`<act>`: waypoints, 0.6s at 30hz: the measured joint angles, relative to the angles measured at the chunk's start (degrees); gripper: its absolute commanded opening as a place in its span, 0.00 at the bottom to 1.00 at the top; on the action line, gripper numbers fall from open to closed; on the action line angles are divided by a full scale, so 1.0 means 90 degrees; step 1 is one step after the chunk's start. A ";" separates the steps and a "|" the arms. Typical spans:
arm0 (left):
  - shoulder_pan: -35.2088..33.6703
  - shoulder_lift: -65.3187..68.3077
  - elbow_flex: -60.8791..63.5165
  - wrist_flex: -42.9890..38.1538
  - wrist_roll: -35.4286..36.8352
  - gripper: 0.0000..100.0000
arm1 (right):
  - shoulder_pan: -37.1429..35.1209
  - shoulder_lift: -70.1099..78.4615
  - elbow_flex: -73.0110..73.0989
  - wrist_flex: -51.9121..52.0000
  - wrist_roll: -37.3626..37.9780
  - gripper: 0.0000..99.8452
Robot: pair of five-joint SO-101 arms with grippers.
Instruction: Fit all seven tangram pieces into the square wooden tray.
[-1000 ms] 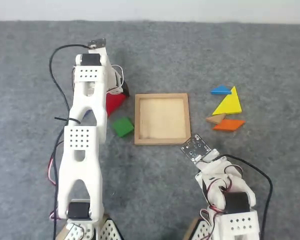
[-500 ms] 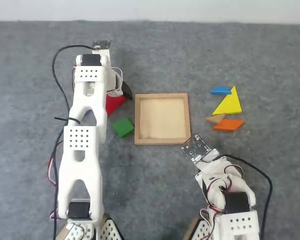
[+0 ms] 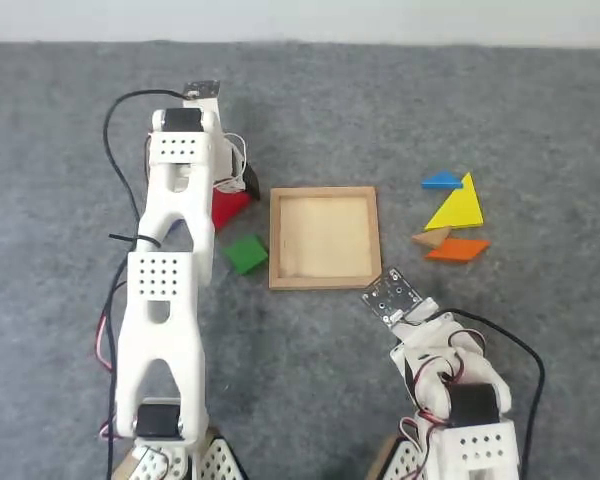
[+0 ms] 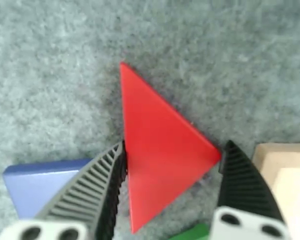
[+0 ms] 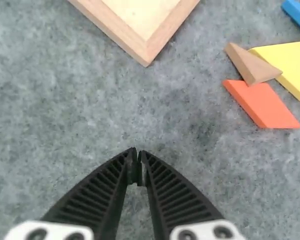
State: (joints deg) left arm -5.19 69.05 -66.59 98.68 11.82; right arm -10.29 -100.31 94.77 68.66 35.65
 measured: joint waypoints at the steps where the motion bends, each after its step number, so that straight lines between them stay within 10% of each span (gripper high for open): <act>1: 0.0000 0.0000 0.0000 0.0000 0.0000 0.26 | 0.0000 0.0000 0.0000 0.0000 0.0000 0.01; 18: 0.0068 0.0000 0.0000 0.0000 -0.0166 0.21 | -0.0010 0.0000 0.0000 0.0000 0.0000 0.01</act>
State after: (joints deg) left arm -4.57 69.05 -66.59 98.68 10.33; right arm -10.37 -100.31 94.77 68.66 35.65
